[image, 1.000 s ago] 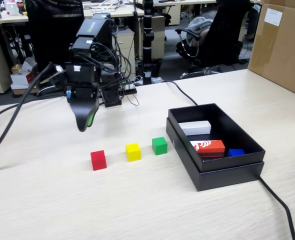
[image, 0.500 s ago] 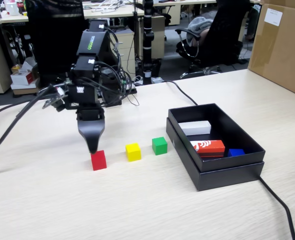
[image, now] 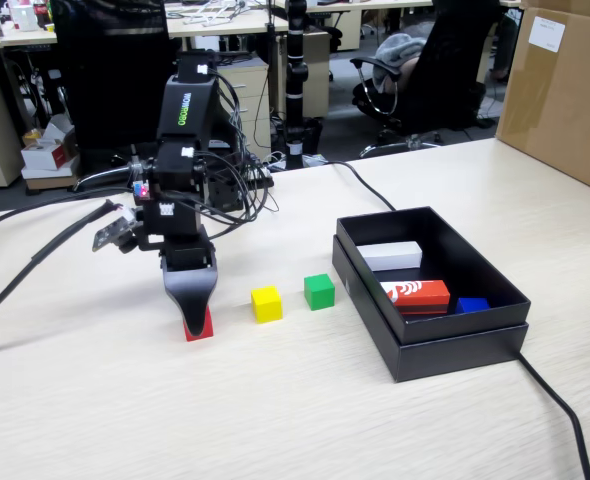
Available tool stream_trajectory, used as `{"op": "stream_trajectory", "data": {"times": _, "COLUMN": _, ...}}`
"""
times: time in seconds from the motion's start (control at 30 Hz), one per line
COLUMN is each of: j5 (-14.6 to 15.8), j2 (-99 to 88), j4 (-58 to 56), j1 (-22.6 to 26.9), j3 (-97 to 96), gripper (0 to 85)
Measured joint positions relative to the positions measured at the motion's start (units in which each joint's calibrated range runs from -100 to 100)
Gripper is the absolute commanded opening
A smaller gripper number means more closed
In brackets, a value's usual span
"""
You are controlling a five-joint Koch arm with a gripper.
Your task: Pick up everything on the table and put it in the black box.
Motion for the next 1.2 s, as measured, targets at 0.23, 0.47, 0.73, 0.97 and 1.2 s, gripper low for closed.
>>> {"op": "stream_trajectory", "data": {"times": 0.23, "j5": -0.49, "j2": 2.2, "j4": 0.15, "j1": 0.24, "j3": 1.1, "gripper": 34.4}}
{"op": "stream_trajectory", "data": {"times": 0.47, "j5": -0.83, "j2": 4.66, "j4": 0.15, "j1": 0.44, "j3": 3.93, "gripper": 15.7}}
{"op": "stream_trajectory", "data": {"times": 0.73, "j5": -1.03, "j2": 5.57, "j4": 0.15, "j1": 0.54, "j3": 5.2, "gripper": 0.9}}
{"op": "stream_trajectory", "data": {"times": 0.97, "j5": -1.03, "j2": 4.92, "j4": -2.17, "j1": 0.39, "j3": 5.84, "gripper": 0.9}}
{"op": "stream_trajectory", "data": {"times": 1.2, "j5": 2.44, "j2": -23.95, "j4": -17.19, "j1": 6.25, "j3": 5.39, "gripper": 0.9}}
